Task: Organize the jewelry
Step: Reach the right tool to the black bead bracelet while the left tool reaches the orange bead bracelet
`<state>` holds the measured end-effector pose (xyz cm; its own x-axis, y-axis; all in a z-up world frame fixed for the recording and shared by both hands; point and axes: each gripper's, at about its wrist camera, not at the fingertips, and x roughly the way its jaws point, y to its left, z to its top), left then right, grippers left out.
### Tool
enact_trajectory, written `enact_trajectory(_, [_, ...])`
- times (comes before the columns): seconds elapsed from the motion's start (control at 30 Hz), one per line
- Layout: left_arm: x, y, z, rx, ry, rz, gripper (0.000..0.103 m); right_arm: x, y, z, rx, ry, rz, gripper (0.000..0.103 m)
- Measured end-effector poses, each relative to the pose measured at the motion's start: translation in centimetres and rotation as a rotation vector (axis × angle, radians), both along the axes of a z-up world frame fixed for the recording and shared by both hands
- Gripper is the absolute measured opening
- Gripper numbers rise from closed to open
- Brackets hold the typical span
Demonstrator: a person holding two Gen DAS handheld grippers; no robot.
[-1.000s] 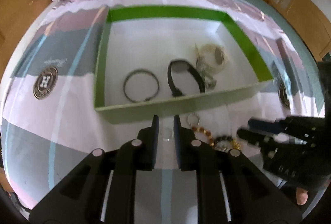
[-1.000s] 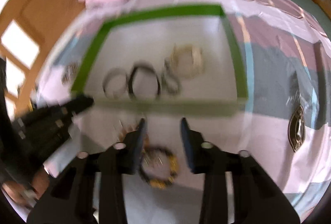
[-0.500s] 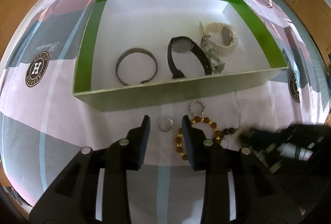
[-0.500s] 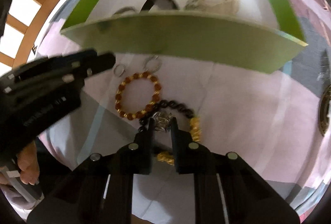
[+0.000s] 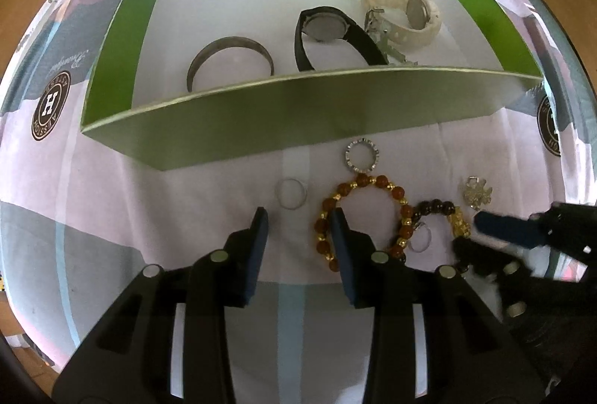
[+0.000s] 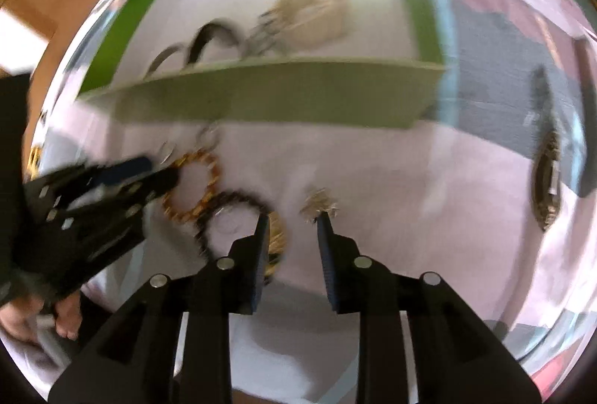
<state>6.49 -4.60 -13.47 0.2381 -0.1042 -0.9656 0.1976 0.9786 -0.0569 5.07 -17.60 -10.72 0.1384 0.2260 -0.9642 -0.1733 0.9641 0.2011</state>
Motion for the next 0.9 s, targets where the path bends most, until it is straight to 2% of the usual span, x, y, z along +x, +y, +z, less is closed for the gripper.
enact_trajectory(0.17, [0.4,-0.7,-0.2,0.011,0.008,-0.008,0.035,0.0,1.5,-1.4,-0.088,0.012,0.039,0.025])
enact_trajectory(0.2, [0.4,-0.7,-0.2,0.009,0.010,-0.006,0.035,0.2,1.4,-1.3,-0.091,0.002,0.033,0.022])
enact_trajectory(0.23, [0.5,-0.6,-0.1,0.002,0.013,-0.001,0.034,0.3,1.3,-1.2,-0.090,-0.003,0.030,0.011])
enact_trajectory(0.3, [0.7,-0.2,-0.1,0.001,0.016,0.014,0.025,0.2,0.9,-1.0,-0.066,-0.003,0.019,0.011])
enact_trajectory(0.37, [0.9,0.1,-0.1,-0.018,0.027,0.024,0.025,0.5,0.2,-0.8,-0.055,-0.009,-0.005,0.011])
enact_trajectory(0.43, [0.8,-0.2,-0.2,-0.004,0.026,0.015,0.025,0.9,-0.3,-0.8,-0.069,-0.010,-0.016,0.011])
enact_trajectory(0.53, [0.6,-1.3,-0.3,0.017,0.018,-0.005,0.031,0.9,-0.8,-1.5,-0.078,0.006,-0.027,0.011])
enact_trajectory(0.67, [0.3,-2.3,-0.6,0.062,-0.012,-0.018,0.032,1.5,-0.7,-1.7,-0.092,0.002,-0.027,0.011])
enact_trajectory(0.77, [0.2,-2.7,-0.7,0.062,-0.018,-0.009,0.032,2.3,0.0,-1.7,-0.098,0.001,-0.026,0.011])
enact_trajectory(0.83, [0.2,-2.9,-0.7,0.060,-0.020,-0.011,0.037,2.2,1.0,-2.2,-0.097,0.000,-0.026,0.011])
enact_trajectory(0.9, [-0.7,-2.6,-0.6,0.055,-0.018,-0.014,0.049,2.3,1.3,-2.3,-0.093,0.000,-0.027,0.012])
